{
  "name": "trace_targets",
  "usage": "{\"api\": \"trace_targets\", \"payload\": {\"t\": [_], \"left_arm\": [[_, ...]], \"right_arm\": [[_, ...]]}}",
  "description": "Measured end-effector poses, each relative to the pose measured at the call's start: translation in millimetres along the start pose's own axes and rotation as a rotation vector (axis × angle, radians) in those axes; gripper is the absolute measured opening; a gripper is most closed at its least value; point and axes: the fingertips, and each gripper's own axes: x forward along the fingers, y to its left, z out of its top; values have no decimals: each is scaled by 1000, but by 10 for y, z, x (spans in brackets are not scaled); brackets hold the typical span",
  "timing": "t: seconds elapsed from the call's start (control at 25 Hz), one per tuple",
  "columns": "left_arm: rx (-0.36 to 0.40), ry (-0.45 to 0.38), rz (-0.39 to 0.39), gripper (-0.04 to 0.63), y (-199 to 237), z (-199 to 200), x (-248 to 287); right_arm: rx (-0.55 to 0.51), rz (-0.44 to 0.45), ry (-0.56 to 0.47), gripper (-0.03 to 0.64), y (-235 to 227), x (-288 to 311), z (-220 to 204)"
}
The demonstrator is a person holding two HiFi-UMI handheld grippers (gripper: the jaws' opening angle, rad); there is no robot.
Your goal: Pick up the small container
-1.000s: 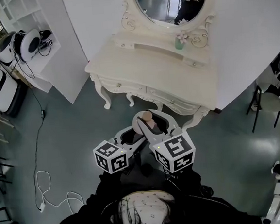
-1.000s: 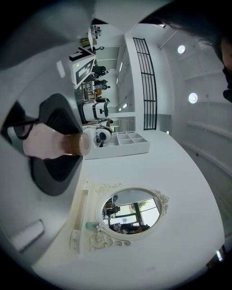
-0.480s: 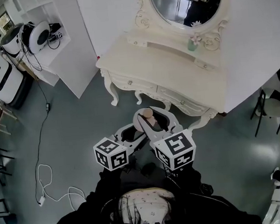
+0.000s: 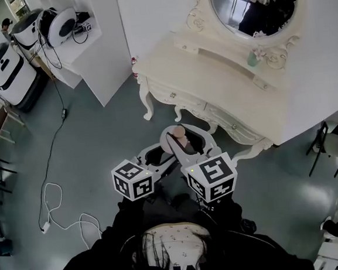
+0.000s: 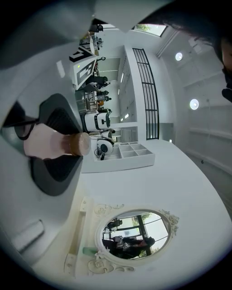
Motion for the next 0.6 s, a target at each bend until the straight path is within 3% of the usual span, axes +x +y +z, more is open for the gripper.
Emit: {"api": "trace_targets", "payload": {"t": [0.6], "left_arm": [[-8,-30,32,204,89,93,97]], "right_arm": [[-31,38,8,149,-85,107,48]]}}
